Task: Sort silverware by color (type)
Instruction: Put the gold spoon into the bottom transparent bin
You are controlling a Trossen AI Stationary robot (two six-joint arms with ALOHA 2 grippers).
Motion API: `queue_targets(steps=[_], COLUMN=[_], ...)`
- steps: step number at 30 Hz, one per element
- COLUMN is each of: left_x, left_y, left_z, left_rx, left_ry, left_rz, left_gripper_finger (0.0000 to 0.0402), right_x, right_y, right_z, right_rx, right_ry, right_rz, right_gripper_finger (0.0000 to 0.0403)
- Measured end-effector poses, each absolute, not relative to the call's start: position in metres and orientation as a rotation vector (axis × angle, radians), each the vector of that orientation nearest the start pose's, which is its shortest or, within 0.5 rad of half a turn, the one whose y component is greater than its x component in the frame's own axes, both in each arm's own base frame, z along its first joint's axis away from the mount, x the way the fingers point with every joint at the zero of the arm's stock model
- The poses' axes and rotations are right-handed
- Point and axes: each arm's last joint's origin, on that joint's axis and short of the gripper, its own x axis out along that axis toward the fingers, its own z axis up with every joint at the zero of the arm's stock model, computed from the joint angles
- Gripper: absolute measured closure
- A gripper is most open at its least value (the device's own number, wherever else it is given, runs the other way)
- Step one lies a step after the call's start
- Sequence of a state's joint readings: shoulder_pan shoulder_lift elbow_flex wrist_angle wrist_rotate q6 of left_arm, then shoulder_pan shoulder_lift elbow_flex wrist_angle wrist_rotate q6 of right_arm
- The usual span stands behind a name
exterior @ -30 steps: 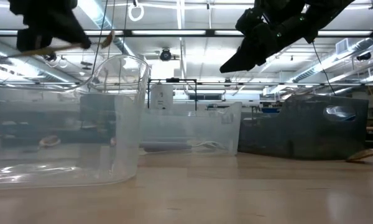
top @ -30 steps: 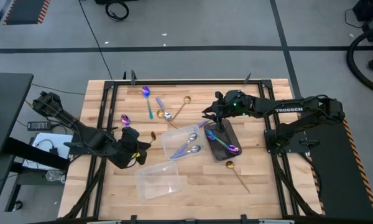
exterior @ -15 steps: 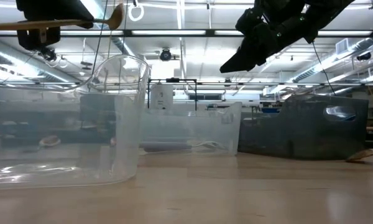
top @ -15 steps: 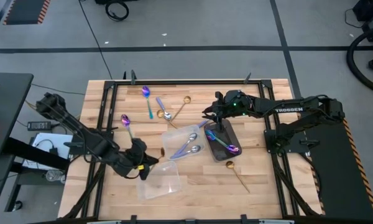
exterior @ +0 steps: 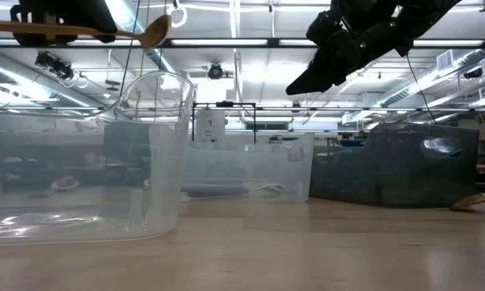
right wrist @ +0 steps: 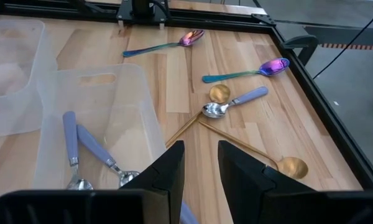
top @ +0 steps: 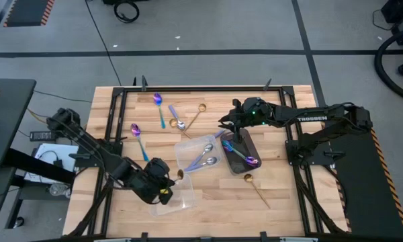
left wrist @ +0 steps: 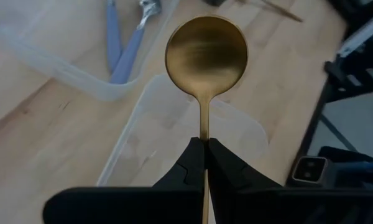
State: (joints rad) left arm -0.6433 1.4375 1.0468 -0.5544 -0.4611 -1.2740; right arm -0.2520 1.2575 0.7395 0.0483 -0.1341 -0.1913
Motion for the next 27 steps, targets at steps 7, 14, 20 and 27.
queue_targets(steps=[7, 14, 20, 27], left_x=[0.254, 0.258, 0.258, 0.265], left_y=[-0.175, -0.180, -0.181, -0.180], left_z=[0.219, 0.202, 0.200, 0.186], left_rx=[-0.741, -0.769, -0.767, -0.763], left_ry=[0.872, 0.947, 0.963, 1.015], left_rz=[0.441, 0.467, 0.466, 0.491], left_gripper_finger=[0.0393, 0.0393, 0.0393, 0.0393], right_x=[0.259, 0.259, 0.259, 0.259], right_y=[-0.063, -0.063, -0.063, -0.063], right_z=[0.241, 0.241, 0.241, 0.239], right_rx=[-0.099, -0.099, -0.099, -0.101], right_ry=[0.476, 0.477, 0.477, 0.498], right_rz=[-0.070, -0.071, -0.071, -0.068], right_gripper_finger=[0.0296, 0.0296, 0.0296, 0.0296])
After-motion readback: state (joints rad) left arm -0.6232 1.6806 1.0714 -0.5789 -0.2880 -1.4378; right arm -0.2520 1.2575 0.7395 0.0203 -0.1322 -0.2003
